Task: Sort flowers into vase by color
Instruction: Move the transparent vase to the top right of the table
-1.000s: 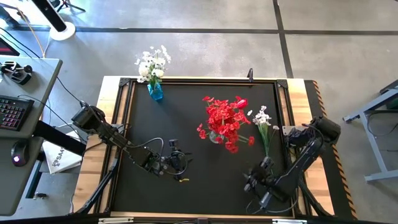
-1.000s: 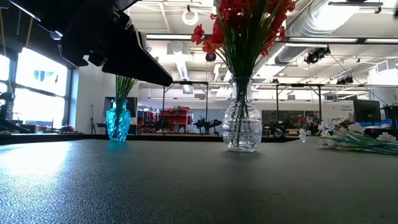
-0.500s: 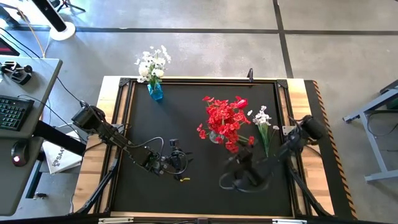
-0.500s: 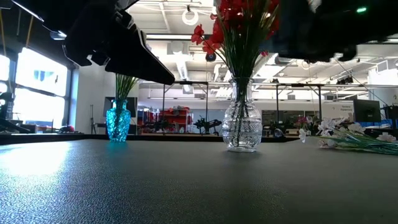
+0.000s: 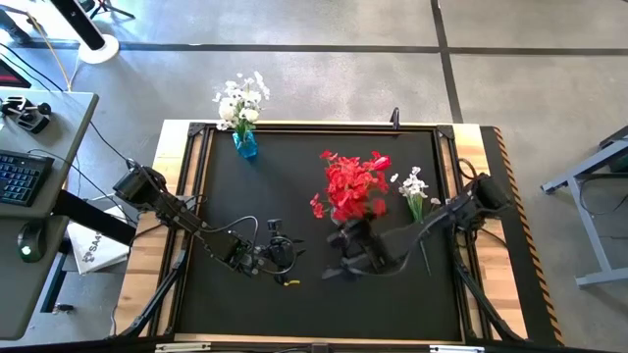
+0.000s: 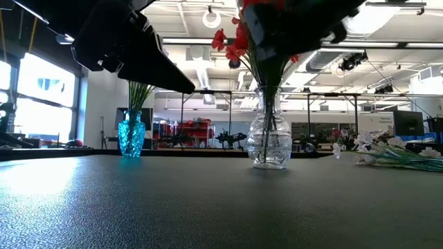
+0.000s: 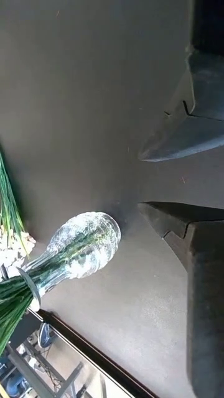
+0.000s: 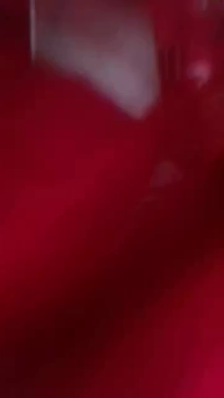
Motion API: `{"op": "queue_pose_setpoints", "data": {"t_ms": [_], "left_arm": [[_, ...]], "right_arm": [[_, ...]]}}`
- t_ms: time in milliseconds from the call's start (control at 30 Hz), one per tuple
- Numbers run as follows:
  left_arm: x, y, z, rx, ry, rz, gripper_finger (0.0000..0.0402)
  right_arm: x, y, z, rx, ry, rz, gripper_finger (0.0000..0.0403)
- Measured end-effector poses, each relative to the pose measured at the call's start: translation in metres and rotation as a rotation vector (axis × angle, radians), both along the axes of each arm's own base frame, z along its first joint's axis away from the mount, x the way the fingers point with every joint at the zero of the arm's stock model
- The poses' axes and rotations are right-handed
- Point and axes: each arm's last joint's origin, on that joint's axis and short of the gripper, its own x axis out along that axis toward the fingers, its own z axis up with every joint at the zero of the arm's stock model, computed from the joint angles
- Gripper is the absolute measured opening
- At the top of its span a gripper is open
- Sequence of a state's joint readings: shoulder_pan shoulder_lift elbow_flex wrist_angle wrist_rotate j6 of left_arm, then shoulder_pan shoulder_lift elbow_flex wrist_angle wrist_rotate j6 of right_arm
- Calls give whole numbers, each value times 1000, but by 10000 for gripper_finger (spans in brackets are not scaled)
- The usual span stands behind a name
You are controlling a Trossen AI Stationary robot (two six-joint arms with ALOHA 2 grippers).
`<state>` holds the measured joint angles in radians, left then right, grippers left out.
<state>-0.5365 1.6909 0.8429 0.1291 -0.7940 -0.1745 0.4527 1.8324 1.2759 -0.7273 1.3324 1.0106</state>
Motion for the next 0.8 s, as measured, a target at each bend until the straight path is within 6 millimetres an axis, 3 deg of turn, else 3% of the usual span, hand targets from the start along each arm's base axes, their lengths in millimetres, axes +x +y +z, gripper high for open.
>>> {"op": "queue_pose_setpoints", "data": {"t_ms": [133, 300, 633, 800], "left_arm": [[0, -1, 0, -12, 1, -6, 106], [0, -1, 0, -21, 7, -18, 106], [1, -2, -5, -23, 17, -25, 106], [3, -2, -11, -29, 27, -33, 106]], "right_arm": [[7, -14, -1, 67, 61, -11, 103], [7, -14, -2, 80, 84, 0, 13], [6, -16, -1, 122, 115, 11, 50], [7, -14, 7, 187, 179, 54, 113]]}}
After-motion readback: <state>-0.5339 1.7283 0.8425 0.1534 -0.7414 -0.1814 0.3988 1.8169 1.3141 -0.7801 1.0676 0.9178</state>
